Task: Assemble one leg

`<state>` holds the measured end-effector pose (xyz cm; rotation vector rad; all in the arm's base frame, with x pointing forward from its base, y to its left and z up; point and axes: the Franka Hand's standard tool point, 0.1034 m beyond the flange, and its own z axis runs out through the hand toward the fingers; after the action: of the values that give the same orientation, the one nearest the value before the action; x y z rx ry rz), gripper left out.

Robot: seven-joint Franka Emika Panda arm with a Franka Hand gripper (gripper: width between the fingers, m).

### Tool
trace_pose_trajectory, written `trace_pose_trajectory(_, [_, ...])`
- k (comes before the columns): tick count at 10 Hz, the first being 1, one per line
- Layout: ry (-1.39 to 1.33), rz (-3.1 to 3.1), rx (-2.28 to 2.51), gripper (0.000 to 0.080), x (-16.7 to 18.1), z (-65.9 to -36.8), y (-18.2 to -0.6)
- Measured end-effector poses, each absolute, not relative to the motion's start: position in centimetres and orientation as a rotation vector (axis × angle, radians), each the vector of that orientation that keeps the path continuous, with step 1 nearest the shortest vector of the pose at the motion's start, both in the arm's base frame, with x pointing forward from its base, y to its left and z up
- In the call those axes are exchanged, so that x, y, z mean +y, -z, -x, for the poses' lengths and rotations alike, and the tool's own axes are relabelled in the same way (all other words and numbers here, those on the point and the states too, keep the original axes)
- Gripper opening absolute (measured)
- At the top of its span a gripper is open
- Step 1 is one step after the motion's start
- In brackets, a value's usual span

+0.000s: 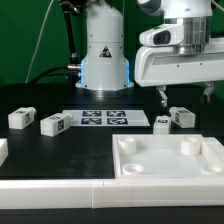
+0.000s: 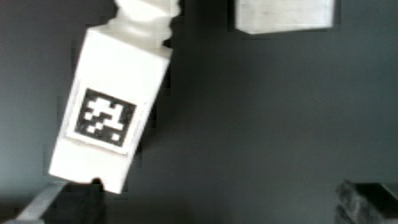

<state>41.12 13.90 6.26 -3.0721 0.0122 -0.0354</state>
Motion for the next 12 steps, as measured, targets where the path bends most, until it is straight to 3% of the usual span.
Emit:
trace_pose_trajectory(3, [-0.027, 3.080, -0.065, 0.0649, 14.4, -40.6, -6.1])
trace_pose_trajectory(6, [-0.441, 3.074, -0.138, 0.0649, 14.7, -39.6, -6.7])
trace_pose_trajectory(12, [-1.160, 2.936, -0.120, 0.0649, 14.9, -38.1, -6.0])
